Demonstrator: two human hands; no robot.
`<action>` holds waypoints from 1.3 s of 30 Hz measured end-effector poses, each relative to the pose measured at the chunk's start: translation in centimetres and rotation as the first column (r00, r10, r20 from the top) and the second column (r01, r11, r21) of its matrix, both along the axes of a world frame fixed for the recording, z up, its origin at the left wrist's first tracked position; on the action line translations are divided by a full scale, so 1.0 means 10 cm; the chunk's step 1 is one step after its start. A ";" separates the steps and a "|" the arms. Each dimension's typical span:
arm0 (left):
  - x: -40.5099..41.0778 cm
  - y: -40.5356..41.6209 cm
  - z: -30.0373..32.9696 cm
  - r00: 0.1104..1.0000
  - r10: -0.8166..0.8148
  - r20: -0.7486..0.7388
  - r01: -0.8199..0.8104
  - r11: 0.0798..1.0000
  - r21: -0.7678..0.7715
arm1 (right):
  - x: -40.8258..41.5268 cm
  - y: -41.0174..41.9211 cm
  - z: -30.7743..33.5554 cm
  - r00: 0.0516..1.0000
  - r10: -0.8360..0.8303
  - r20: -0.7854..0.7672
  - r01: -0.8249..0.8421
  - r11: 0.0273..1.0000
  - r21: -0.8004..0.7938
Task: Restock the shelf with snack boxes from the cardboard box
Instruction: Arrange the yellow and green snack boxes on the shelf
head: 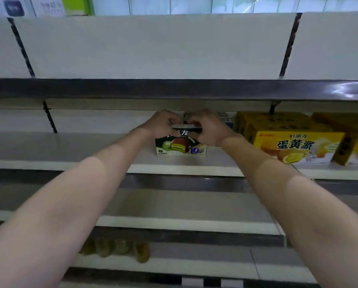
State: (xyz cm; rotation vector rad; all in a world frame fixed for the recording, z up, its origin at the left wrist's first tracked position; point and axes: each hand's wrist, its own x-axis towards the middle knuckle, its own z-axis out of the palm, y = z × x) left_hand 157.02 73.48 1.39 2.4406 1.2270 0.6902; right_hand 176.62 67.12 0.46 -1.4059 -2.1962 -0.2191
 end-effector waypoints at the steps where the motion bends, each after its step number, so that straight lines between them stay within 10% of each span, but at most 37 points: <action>1: 0.10 -0.03 -0.02 1.000 -0.017 0.010 0.016 0.999 0.038 | 0.09 -0.04 0.00 0.999 -0.046 0.021 0.046 0.999 0.017; 10: 0.78 -0.20 -0.38 0.976 0.045 -0.213 0.078 0.841 0.536 | 0.64 -0.25 -0.20 0.954 -0.299 0.032 0.297 0.953 0.063; 39: 0.80 -0.52 -0.26 0.915 0.319 -0.249 -0.143 0.831 0.537 | 0.30 -0.31 -0.25 0.845 -0.524 0.109 0.522 0.852 0.050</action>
